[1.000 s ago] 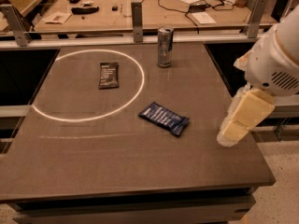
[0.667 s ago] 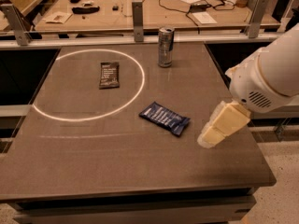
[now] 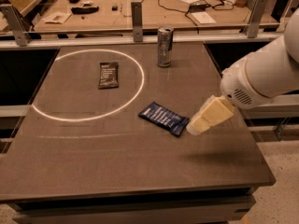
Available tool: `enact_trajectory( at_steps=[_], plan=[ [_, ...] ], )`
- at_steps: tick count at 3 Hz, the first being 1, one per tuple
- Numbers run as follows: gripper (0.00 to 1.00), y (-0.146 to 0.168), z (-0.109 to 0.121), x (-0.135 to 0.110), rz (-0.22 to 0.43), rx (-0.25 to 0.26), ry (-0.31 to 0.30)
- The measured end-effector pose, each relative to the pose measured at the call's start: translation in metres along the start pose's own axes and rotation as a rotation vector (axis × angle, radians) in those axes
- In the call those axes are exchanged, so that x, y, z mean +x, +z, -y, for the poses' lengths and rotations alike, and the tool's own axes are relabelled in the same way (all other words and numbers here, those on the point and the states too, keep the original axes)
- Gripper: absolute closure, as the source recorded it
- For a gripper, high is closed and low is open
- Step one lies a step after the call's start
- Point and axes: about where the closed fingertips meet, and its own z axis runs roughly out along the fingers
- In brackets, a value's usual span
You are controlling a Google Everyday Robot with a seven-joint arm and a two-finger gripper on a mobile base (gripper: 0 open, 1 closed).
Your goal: Pick rxbar blueberry
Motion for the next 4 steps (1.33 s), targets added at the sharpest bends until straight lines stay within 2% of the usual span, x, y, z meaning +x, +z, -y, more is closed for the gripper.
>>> enact_trajectory(
  at_steps=[1,2,3,4],
  plan=[
    [0.0,0.013,0.001,0.003,-0.053,-0.027,0.028],
    [0.0,0.021,-0.009,0.007,-0.111,-0.067,0.043],
    [0.0,0.02,-0.009,0.007,-0.111,-0.067,0.043],
    [0.0,0.015,-0.018,0.002,-0.105,-0.098,0.059]
  ],
)
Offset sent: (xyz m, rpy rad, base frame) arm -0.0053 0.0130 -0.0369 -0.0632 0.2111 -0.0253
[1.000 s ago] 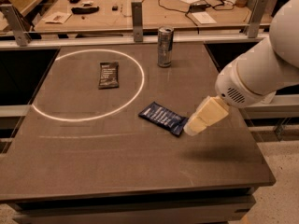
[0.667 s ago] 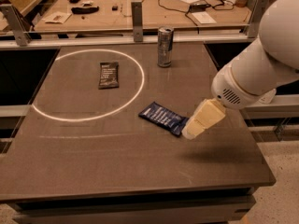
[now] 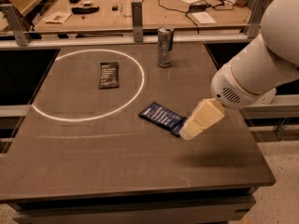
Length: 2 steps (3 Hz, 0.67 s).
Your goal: Pick rxbar blueberry
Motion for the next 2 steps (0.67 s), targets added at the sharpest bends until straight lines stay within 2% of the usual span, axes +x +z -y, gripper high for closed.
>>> enact_trajectory(
  at_steps=[1,2],
  plan=[
    [0.0,-0.005,-0.026,-0.005,-0.016,-0.055,0.042],
    [0.0,0.005,-0.045,-0.011,-0.026,-0.094,0.085]
  ],
)
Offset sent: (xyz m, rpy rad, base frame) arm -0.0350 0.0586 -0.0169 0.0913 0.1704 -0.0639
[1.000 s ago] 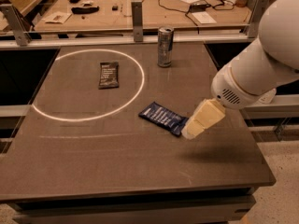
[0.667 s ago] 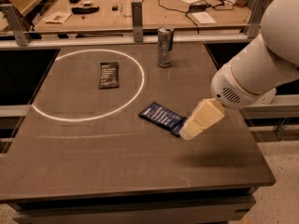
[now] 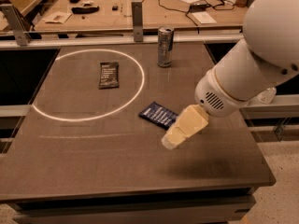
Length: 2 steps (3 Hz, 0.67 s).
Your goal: Pick rxbar blueberry
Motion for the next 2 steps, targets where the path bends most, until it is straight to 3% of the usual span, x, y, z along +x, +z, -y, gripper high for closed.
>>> enact_trajectory(
  at_steps=[2],
  plan=[
    [0.0,0.0233,-0.0159,-0.0117,0.065,-0.035,0.01]
  ],
)
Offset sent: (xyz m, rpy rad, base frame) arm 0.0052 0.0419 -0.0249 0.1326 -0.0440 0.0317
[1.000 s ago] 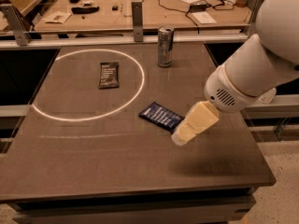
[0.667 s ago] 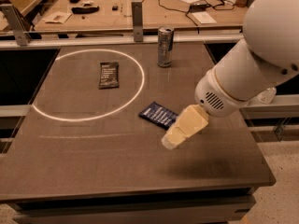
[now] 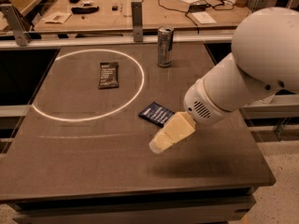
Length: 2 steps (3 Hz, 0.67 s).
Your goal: Pick rxbar blueberry
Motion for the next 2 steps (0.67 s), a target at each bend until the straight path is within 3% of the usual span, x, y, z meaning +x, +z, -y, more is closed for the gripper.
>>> enact_trajectory(
  at_steps=[2],
  plan=[
    [0.0,0.024,-0.008,-0.009,0.048,-0.024,-0.059]
  ],
)
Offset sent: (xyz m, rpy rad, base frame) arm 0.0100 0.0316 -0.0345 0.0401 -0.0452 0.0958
